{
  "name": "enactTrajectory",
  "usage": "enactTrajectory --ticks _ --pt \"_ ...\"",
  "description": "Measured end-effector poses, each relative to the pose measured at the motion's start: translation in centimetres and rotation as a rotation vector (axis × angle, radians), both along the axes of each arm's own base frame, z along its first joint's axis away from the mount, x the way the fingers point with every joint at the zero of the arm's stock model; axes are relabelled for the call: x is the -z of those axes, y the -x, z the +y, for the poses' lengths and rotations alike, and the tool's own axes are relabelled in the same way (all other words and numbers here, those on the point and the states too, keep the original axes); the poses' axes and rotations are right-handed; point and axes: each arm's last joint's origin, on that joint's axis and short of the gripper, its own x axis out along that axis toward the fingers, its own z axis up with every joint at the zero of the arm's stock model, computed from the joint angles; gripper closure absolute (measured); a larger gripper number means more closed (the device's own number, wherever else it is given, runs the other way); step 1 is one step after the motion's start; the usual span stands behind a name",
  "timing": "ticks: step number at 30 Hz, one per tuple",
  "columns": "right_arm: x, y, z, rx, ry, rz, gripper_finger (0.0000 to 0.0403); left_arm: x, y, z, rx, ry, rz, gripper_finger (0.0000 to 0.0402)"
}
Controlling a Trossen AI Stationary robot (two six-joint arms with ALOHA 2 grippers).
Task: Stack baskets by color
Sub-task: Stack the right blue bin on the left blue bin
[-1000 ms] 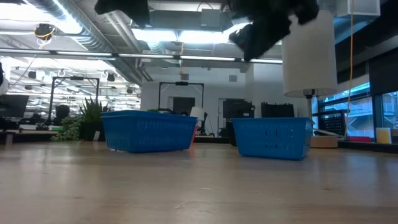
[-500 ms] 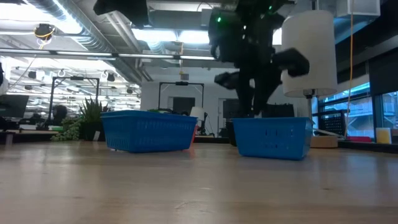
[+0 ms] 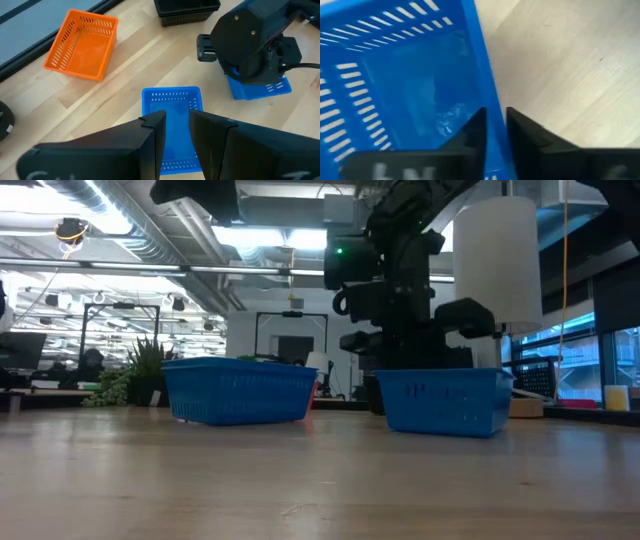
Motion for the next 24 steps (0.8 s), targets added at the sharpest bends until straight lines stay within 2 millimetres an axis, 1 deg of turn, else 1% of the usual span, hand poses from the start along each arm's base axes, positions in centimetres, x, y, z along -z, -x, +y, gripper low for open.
enactTrajectory --ticks 2,3,7,11,14,17,22,24 --pt "-0.3 0.1 0.0 0.004 0.019 -0.001 0.0383 0.0 0.0 0.0 0.0 0.0 0.0 0.0324" --pt "-0.5 0.0 -0.1 0.005 0.022 0.0 0.0391 0.0 0.0 0.0 0.0 0.001 0.0 0.0324" --pt "-2.2 -0.4 -0.2 0.033 0.053 0.01 0.0399 0.1 0.1 0.0 0.006 0.007 0.01 0.0324" --pt "-5.7 -1.2 -0.4 0.036 0.098 0.0 0.04 0.2 0.3 0.0 0.007 0.005 0.039 0.0324" --pt "-8.8 -2.4 -0.6 0.02 0.144 -0.11 0.0401 0.3 0.3 0.0 0.007 0.003 0.05 0.0324" --pt "-11.5 -3.9 -0.8 -0.001 0.167 -0.285 0.0401 0.3 0.4 -0.1 0.004 -0.004 0.051 0.0324" --pt "-14.6 -5.7 -0.9 -0.05 0.202 -0.536 0.0402 0.1 0.8 -0.4 0.021 -0.006 0.048 0.0324" --pt "-15.1 -6.1 -0.8 -0.069 0.174 -0.597 0.0402 0.1 0.8 -0.5 0.026 -0.007 0.05 0.0324"
